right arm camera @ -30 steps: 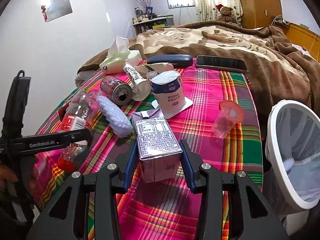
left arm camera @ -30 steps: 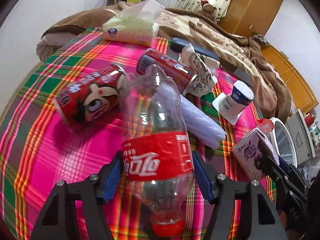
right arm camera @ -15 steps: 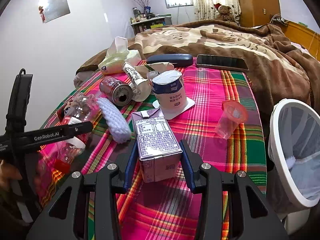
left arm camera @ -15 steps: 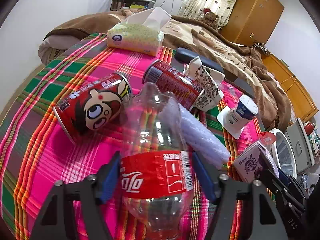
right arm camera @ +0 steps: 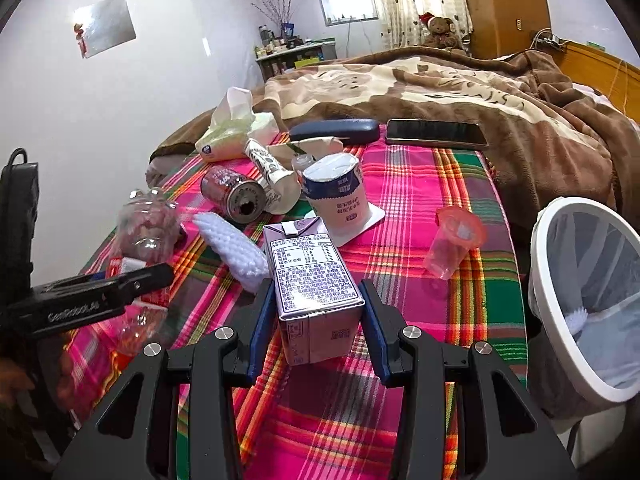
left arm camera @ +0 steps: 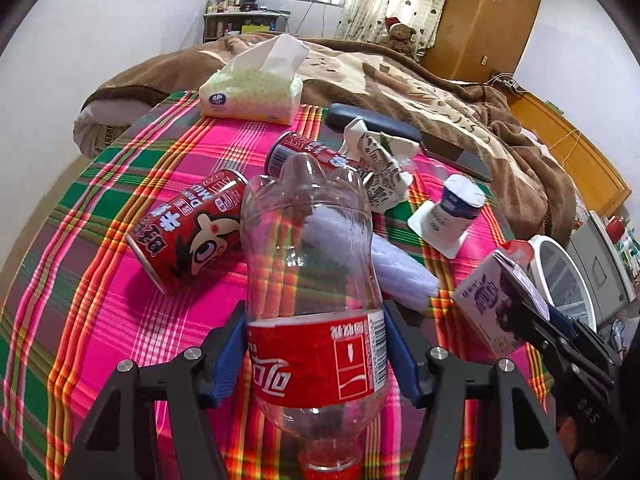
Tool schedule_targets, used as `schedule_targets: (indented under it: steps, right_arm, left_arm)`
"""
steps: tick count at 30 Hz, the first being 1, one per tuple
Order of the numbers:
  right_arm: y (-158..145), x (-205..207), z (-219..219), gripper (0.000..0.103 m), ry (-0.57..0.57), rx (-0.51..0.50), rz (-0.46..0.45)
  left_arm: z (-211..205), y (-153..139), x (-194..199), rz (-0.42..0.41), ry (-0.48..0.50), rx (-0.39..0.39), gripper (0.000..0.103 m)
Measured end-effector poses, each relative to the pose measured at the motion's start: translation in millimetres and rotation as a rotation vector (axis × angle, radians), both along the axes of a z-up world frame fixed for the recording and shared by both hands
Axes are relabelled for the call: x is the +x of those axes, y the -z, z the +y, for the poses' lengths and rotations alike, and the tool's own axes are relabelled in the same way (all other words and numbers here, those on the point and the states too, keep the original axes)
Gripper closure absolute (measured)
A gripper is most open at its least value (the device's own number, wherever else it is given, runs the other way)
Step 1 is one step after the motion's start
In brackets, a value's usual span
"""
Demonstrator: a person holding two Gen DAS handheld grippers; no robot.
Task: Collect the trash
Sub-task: 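Carry the bottle and milk carton over the wastebasket with both tools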
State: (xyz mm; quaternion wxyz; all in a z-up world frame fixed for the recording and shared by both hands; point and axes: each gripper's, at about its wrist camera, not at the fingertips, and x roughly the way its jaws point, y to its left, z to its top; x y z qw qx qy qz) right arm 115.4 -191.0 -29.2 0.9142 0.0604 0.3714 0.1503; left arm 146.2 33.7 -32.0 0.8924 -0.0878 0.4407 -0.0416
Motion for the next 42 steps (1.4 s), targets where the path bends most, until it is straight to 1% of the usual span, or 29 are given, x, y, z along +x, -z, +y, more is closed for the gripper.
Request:
schedule_targets:
  steps: [8, 11, 15, 23, 26, 28, 33, 39, 42]
  right_arm:
    - [-7, -4, -2, 0.06, 0.011, 0.008, -0.022]
    - [-9, -5, -5, 0.06, 0.021, 0.015, -0.028]
    - [-10, -7, -10, 0.06, 0.033, 0.023, -0.033]
    - [-9, -8, -14, 0.06, 0.042, 0.045, -0.03]
    - [-11, -9, -17, 0.06, 0.047, 0.053, -0.039]
    - [-13, -11, -19, 0.06, 0.049, 0.063, -0.045]
    - [-19, -16, -26, 0.06, 0.055, 0.074, -0.066]
    - [-28, -22, -43, 0.06, 0.092, 0.08, -0.094]
    - [-32, -26, -56, 0.06, 0.122, 0.082, -0.109]
  left_arm:
    - [-14, -21, -19, -0.059, 0.034, 0.051, 0.04]
    - [-18, -25, -22, -0.061, 0.048, 0.04, 0.04]
    - [-20, -28, -26, -0.068, 0.058, 0.044, 0.04]
    - [-6, -28, -35, -0.058, 0.043, -0.014, 0.04]
    - [-4, -32, -40, -0.073, 0.032, 0.004, 0.04]
    - [-3, -34, -41, -0.071, 0.033, -0.006, 0.04]
    - [-16, -44, -44, -0.097, 0.068, -0.004, 0.041]
    - [-42, -61, -46, -0.144, 0.126, 0.01, 0.041]
    - [-57, -66, -44, -0.151, 0.156, -0.003, 0.04]
